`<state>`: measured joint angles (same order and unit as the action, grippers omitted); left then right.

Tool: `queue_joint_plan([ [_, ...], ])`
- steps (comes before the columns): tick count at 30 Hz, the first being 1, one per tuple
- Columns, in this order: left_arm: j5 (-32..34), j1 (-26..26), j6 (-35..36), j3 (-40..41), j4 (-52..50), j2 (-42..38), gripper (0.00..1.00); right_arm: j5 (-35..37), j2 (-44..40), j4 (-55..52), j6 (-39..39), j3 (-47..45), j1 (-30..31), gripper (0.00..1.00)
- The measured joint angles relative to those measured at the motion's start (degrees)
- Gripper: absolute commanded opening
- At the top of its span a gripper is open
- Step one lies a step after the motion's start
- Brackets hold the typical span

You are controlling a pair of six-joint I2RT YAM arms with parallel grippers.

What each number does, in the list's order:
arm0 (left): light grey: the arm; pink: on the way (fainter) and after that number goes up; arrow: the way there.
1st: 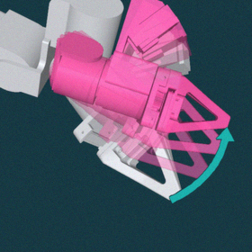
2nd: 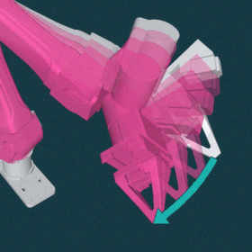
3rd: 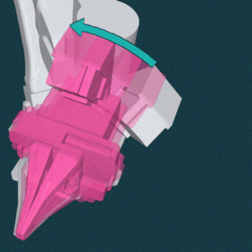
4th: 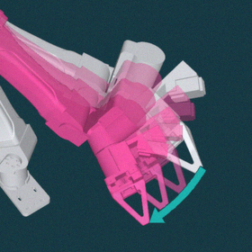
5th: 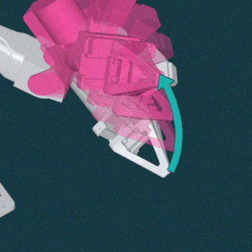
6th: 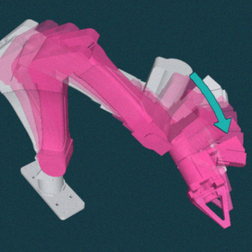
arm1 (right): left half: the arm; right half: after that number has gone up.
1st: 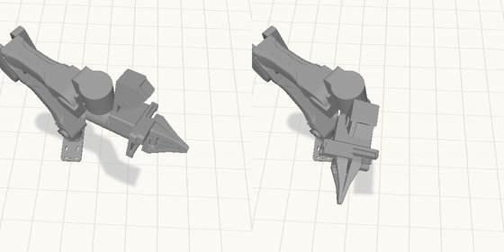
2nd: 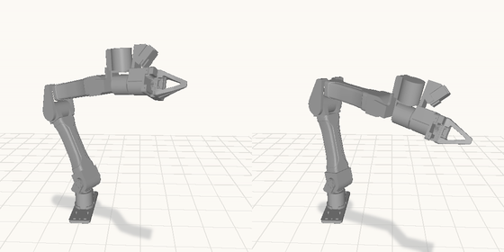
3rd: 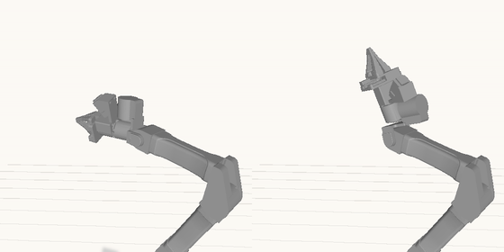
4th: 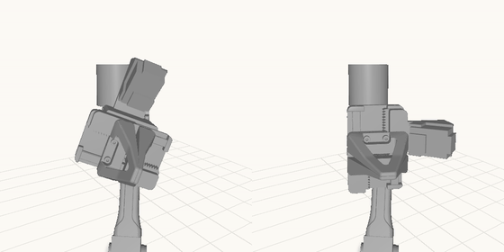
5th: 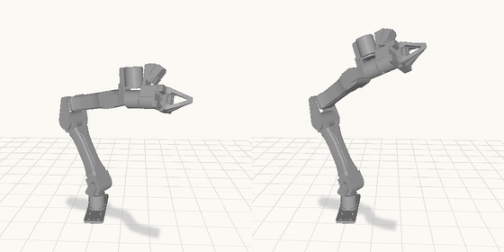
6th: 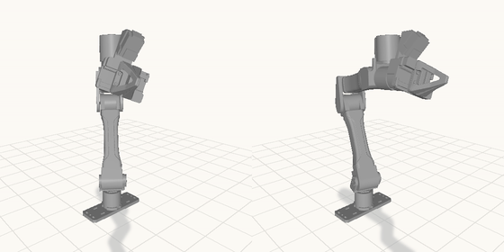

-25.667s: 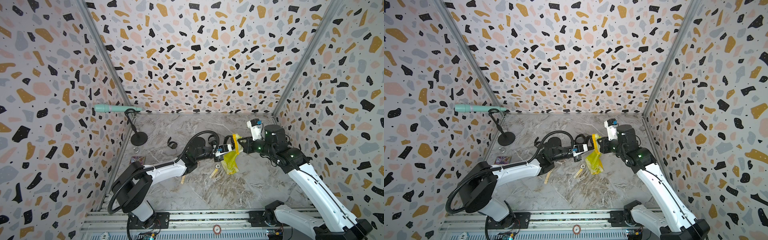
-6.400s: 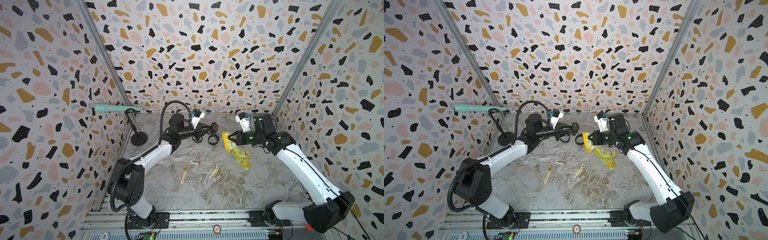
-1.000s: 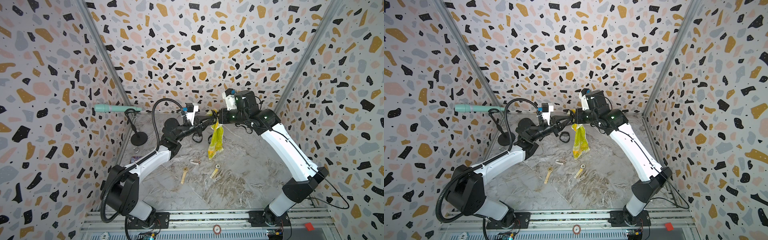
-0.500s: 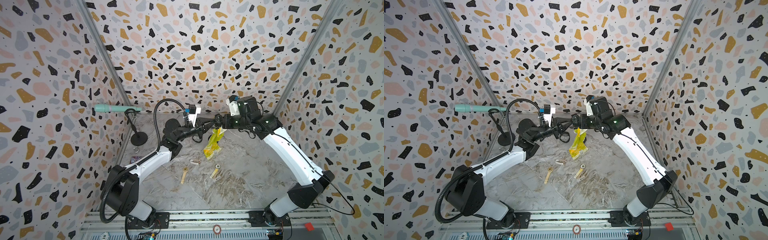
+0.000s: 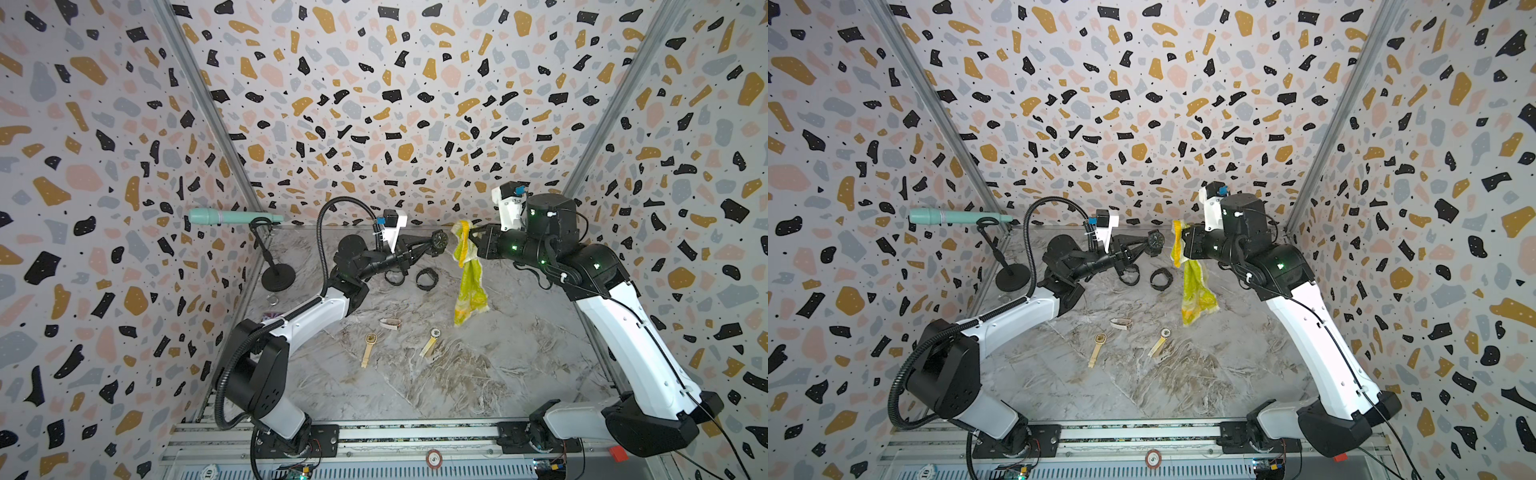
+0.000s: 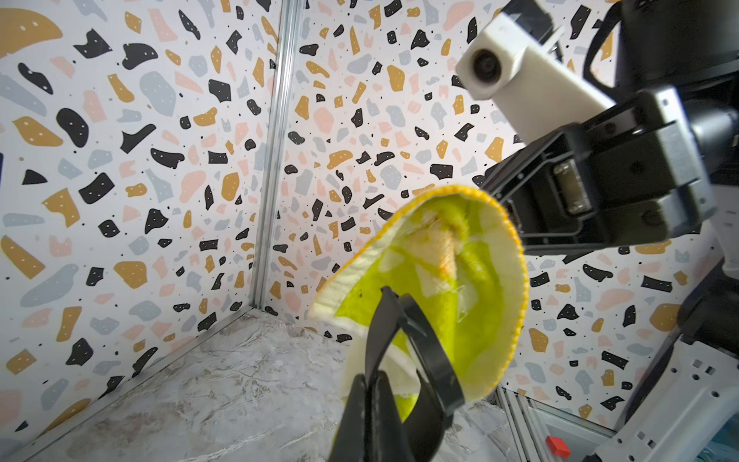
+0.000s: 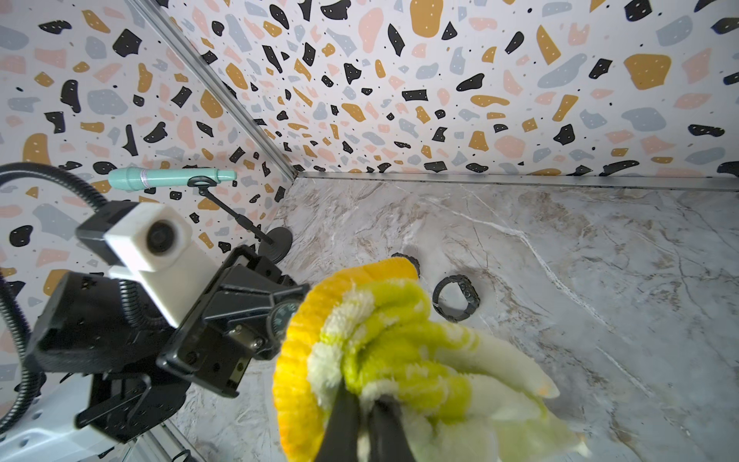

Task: Wipe the watch dial
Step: Wipe the dirt from the watch dial.

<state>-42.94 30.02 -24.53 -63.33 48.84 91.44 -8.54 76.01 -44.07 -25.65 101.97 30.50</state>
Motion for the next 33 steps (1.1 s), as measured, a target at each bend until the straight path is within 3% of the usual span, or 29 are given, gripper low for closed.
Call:
queue_joint_plan([
  [13, 0.57, 0.0, -1.07, -1.25, 0.35, 1.64, 0.0, -4.68, 4.59, 3.72, 1.33, -0.24, 3.08, 0.0],
  [33, 1.03, -0.48, -12.83, -1.29, 9.81, 1.57, 0.0, -5.46, 9.42, 8.17, -0.11, 0.96, 1.88, 0.0],
])
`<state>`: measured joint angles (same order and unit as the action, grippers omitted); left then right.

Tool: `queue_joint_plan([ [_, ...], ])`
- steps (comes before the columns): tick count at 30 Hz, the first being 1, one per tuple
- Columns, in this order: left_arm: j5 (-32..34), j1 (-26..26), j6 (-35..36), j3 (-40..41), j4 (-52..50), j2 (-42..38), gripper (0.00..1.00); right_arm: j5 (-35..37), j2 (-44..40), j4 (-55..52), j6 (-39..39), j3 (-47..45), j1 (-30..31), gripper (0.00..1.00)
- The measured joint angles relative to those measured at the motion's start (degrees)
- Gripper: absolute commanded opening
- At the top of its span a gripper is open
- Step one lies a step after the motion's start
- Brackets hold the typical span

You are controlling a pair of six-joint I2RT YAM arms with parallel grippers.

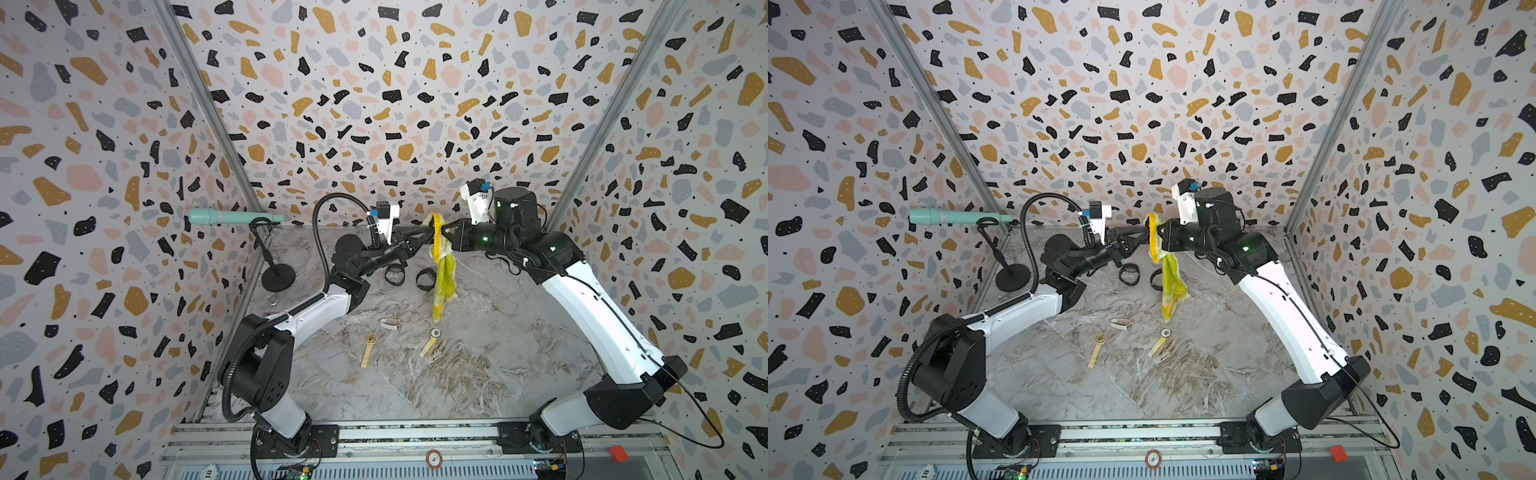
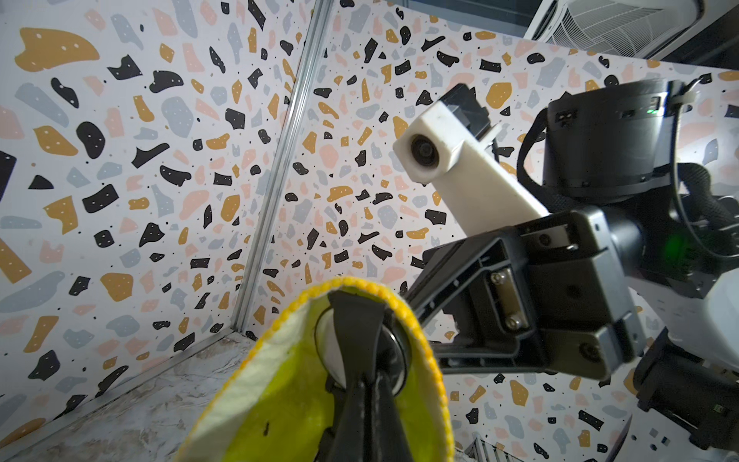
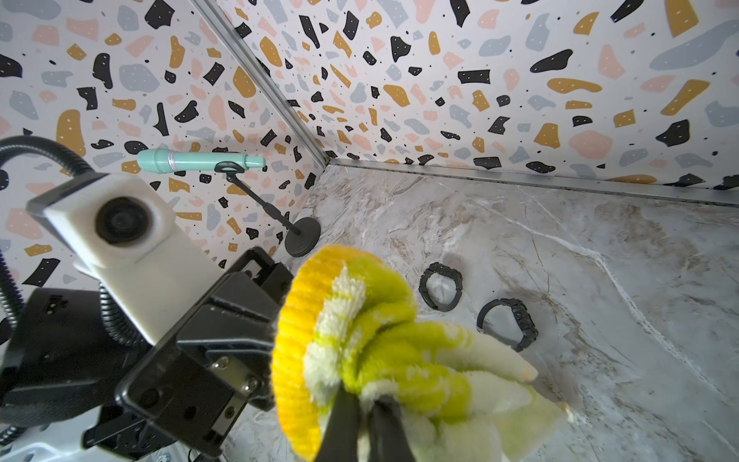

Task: Wipe the watch dial
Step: Wipe the dirt from the watch dial.

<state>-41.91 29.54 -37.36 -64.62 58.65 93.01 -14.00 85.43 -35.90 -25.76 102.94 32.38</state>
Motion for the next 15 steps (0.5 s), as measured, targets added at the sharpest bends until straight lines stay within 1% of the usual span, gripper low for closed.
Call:
queue_joint_plan([
  [7, -2.43, 0.72, -2.56, -0.15, 4.68, -0.28, 0.0, 1.22, 1.31, -0.07, -1.01, -0.33, -0.22, 0.0],
  [15, -3.93, 1.14, -2.86, -0.15, 6.16, -1.44, 0.0, 2.16, 0.42, -0.22, -1.42, -2.43, -2.08, 0.0],
])
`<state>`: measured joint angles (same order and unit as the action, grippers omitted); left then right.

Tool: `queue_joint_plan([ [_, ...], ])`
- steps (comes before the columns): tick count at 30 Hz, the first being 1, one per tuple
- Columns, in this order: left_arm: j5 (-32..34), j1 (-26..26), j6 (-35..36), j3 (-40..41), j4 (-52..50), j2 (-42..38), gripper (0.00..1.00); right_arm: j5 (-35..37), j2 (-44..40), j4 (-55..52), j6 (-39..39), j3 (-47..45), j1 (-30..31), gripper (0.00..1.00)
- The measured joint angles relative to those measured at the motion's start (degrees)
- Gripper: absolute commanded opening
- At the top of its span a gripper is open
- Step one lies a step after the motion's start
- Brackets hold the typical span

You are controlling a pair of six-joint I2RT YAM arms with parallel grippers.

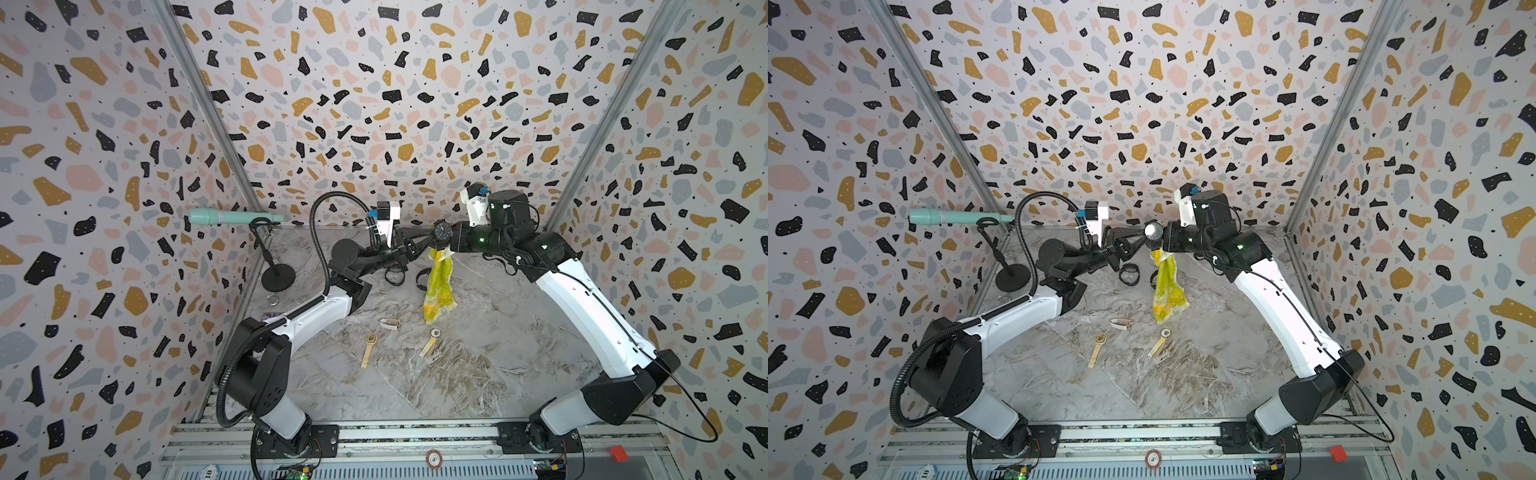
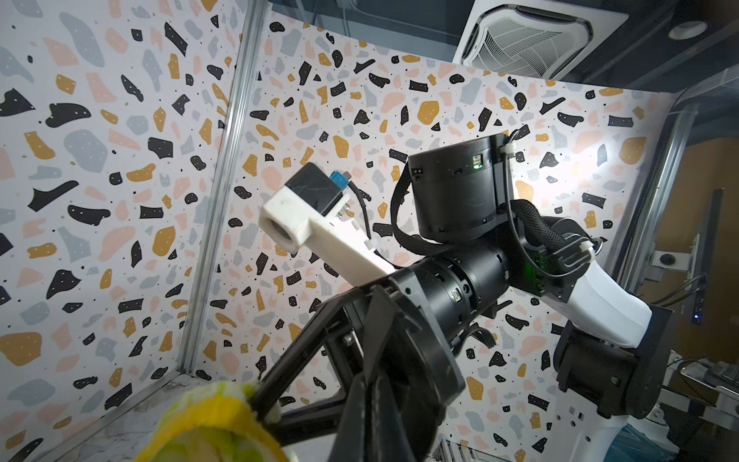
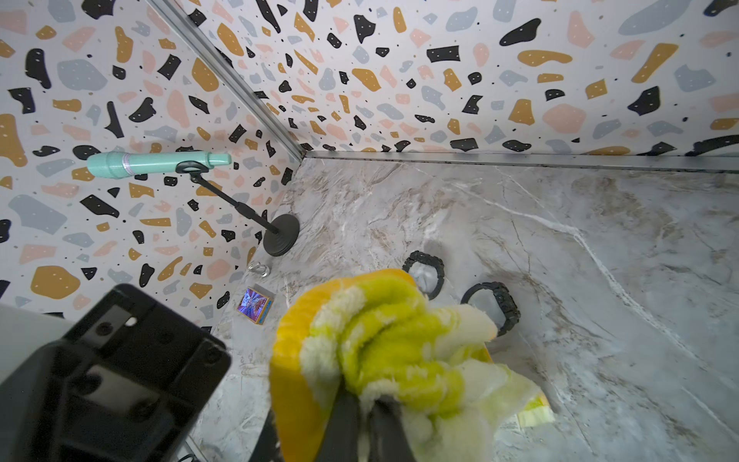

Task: Wipe the watch dial
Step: Wipe the dirt from the watch dial.

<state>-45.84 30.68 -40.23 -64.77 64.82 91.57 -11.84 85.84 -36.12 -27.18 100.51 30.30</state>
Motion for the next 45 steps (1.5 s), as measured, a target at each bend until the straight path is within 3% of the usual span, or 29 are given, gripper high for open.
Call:
queue_joint_plan([
  [12, -1.49, 0.0, 2.51, -0.28, -2.14, -0.15, 0.0, 2.38, -9.51, -4.31, 0.44, -1.14, -4.11, 0.0],
  [18, -1.88, 0.0, 8.55, -2.47, -8.63, -0.11, 0.0, 1.99, -11.65, -5.64, 0.79, -1.18, -4.7, 0.0],
  [31, 0.28, 0.0, 18.14, -2.78, -20.83, 0.24, 0.0, -0.57, -10.34, -5.51, 3.13, -0.42, -0.26, 0.0],
  [45, 1.75, 0.0, 18.01, -6.8, -22.21, 3.17, 0.0, -3.41, -4.61, -2.01, 4.35, 0.15, 0.46, 0.0],
])
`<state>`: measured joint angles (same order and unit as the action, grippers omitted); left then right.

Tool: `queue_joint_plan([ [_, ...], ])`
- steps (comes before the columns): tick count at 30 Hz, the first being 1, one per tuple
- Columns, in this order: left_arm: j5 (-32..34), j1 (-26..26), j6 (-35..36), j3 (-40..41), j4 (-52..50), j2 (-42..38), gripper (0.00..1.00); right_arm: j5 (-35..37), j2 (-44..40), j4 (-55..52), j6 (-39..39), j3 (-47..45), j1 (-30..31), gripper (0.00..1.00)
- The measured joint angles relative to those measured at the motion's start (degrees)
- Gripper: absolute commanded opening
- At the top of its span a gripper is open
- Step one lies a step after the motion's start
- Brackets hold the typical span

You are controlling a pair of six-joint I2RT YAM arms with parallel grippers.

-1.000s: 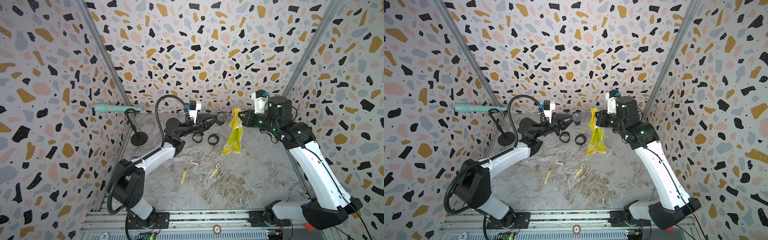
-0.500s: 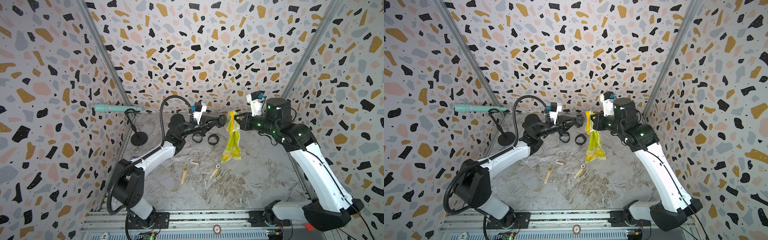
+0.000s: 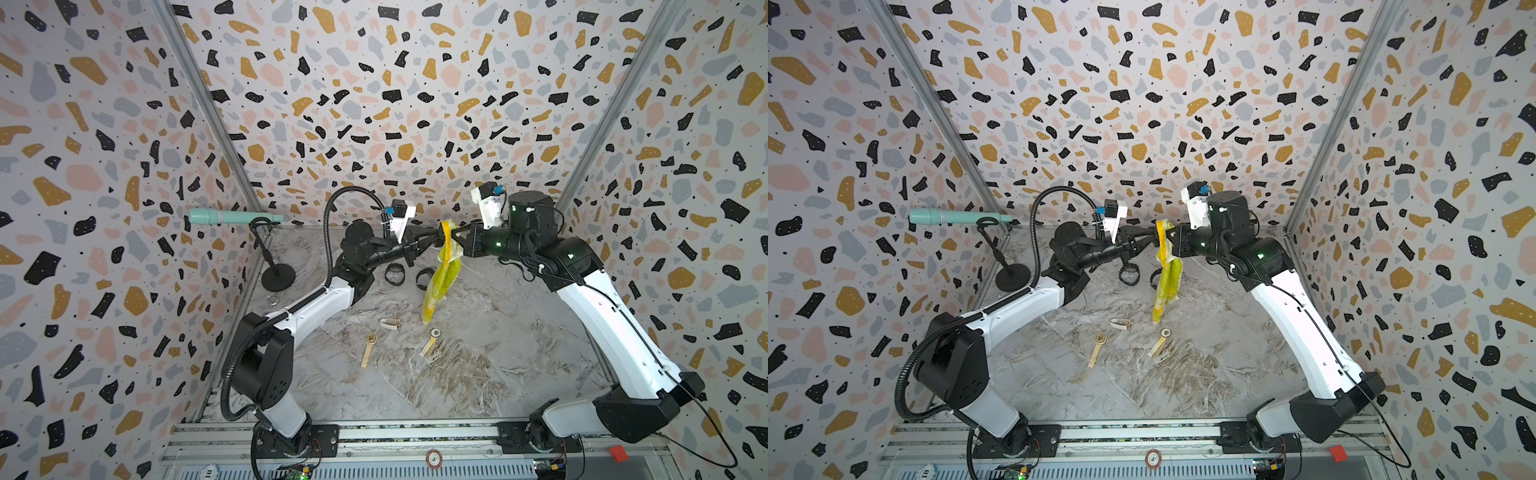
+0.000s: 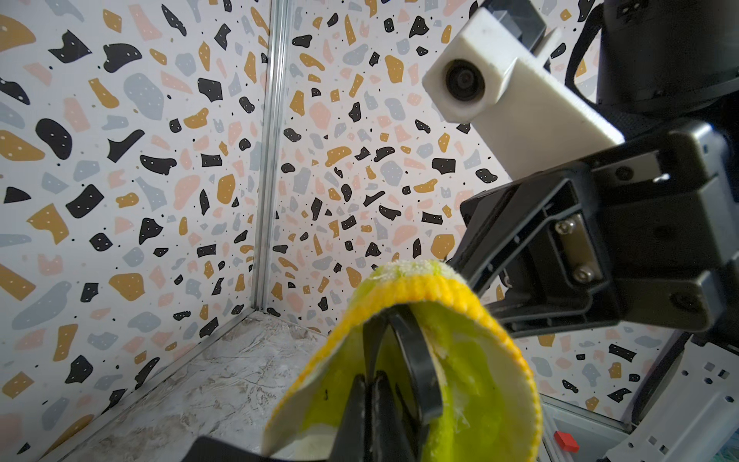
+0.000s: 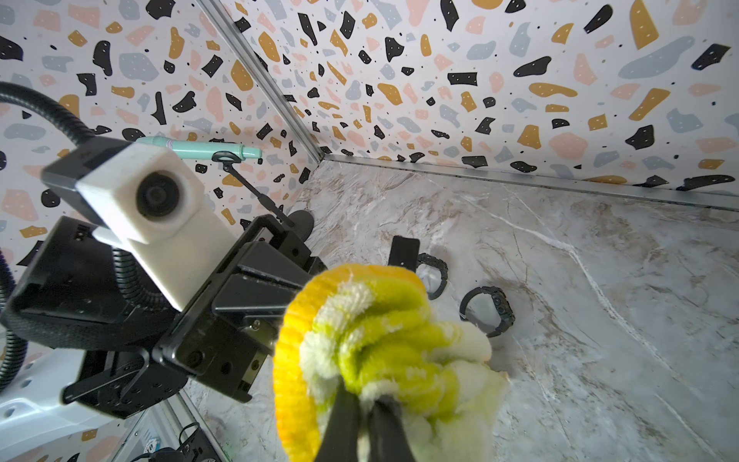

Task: Wipe the watch dial
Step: Wipe the dirt from the watch dial.

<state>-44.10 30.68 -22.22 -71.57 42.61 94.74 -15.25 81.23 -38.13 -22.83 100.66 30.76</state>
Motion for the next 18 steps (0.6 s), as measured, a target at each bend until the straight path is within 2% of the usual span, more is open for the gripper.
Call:
queue_joint_plan([
  [11, -0.15, 0.63, -4.15, -0.59, 2.6, 2.78, 0.0, -0.33, 5.35, 0.9, -0.04, 4.76, -0.07, 0.0],
  [18, -0.33, 0.72, -6.38, -0.59, 4.09, 2.78, 0.0, -0.79, 5.77, 1.38, -0.94, 5.38, -1.44, 0.0],
])
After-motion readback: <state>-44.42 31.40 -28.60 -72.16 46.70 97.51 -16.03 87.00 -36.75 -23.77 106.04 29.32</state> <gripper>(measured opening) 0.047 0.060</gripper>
